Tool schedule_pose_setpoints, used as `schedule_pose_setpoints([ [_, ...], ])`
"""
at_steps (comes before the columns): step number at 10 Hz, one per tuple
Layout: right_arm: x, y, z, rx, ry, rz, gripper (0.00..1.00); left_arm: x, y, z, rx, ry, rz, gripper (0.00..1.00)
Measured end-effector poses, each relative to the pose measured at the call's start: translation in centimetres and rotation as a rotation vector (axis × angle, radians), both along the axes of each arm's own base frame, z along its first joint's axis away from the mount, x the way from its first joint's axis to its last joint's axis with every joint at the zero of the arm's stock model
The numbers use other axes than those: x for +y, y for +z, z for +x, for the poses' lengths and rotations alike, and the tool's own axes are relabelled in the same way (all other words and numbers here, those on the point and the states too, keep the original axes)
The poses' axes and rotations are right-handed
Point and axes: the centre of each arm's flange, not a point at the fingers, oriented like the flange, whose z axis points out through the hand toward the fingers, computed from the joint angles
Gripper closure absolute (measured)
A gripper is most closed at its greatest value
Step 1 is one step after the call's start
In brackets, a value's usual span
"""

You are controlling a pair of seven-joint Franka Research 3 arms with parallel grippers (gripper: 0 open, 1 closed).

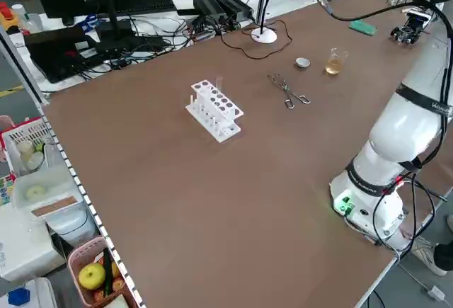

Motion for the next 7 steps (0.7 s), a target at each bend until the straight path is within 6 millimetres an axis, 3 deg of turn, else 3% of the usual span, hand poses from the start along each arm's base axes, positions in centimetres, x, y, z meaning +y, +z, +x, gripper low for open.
schedule_pose_setpoints([
  [5, 0.01, -0.04, -0.06, -0.002, 0.005, -0.001, 0.61, 0.31, 0.17, 0.04, -0.004, -0.001, 0.035, 0.00],
  [6, 0.01, -0.04, -0.05, -0.002, 0.005, -0.001, 0.53, 0.31, 0.22, 0.04, -0.006, -0.001, 0.035, 0.00],
  [7, 0.01, -0.04, -0.05, -0.003, 0.006, -0.001, 0.52, 0.30, 0.23, 0.04, -0.006, -0.001, 0.035, 0.00],
])
